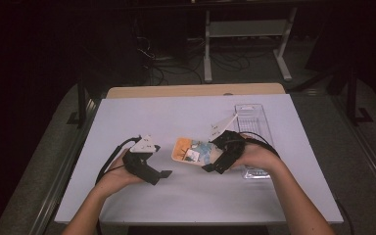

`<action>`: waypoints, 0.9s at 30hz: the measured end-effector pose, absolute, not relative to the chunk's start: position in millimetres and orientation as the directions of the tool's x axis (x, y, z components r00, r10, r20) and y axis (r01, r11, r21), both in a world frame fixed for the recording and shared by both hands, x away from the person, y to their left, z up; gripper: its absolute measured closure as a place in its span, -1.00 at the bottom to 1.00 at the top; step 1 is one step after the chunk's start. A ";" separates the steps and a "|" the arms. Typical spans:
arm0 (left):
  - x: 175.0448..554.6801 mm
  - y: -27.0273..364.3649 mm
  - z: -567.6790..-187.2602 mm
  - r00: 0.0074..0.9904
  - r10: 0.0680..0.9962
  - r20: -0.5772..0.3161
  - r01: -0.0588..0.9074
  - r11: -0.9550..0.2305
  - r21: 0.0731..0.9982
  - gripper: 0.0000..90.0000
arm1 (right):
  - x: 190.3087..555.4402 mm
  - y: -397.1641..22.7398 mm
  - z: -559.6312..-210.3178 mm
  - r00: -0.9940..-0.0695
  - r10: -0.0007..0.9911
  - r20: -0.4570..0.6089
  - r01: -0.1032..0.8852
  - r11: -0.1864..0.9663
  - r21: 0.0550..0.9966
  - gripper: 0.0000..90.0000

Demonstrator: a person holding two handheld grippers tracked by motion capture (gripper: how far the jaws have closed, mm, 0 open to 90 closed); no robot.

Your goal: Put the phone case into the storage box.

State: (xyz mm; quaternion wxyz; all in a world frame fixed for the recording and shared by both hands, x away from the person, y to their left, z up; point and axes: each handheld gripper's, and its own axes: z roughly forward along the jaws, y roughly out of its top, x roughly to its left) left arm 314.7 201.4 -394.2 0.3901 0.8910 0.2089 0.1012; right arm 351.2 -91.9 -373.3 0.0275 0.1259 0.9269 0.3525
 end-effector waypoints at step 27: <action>304.2 188.2 -409.4 0.823 0.566 0.046 0.317 -0.525 0.790 -1.00 | 357.9 -98.9 -380.5 -0.930 0.363 0.062 0.310 0.682 0.662 -0.78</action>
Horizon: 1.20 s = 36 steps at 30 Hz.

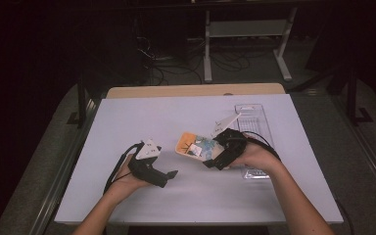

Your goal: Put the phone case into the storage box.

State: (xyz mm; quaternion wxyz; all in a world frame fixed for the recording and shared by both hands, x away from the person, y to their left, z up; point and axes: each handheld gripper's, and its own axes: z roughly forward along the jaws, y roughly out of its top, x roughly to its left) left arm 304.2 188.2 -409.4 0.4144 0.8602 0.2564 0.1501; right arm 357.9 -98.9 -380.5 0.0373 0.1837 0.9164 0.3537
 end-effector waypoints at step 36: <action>285.6 176.6 -410.3 0.796 0.466 0.387 0.057 -0.694 0.718 -1.00 | 357.6 -94.4 -382.5 -0.931 0.357 0.072 0.313 0.682 0.662 -0.78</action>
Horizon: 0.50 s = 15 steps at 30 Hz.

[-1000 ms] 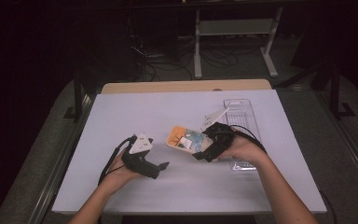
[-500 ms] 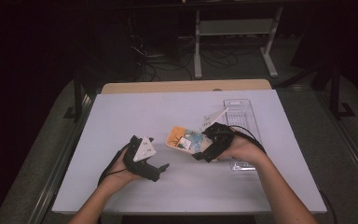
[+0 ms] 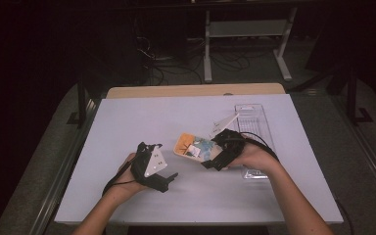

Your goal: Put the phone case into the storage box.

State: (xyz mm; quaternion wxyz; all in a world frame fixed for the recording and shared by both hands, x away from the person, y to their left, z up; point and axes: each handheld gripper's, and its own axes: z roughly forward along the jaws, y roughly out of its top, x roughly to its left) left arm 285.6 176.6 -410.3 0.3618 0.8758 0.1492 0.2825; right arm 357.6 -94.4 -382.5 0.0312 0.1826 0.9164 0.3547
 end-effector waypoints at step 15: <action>277.3 170.1 -412.1 0.728 0.414 0.546 -0.053 -0.760 0.647 -1.00 | 356.8 -93.2 -383.0 -0.932 0.355 0.073 0.313 0.689 0.653 -0.78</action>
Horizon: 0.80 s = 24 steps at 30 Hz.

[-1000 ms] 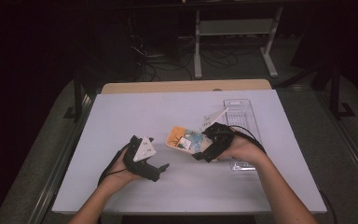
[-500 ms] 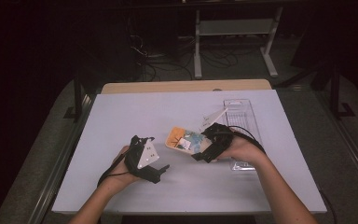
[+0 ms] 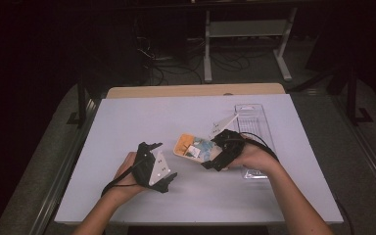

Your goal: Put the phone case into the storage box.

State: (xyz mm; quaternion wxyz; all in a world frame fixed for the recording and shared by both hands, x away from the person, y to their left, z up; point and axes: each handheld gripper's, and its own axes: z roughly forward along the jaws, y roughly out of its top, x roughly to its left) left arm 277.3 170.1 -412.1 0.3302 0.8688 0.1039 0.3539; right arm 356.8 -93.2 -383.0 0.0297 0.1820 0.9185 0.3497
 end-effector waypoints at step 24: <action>266.8 157.8 -423.4 0.548 0.283 0.787 -0.210 -0.864 0.458 -1.00 | 356.6 -90.1 -384.8 -0.930 0.360 0.069 0.315 0.690 0.651 -0.78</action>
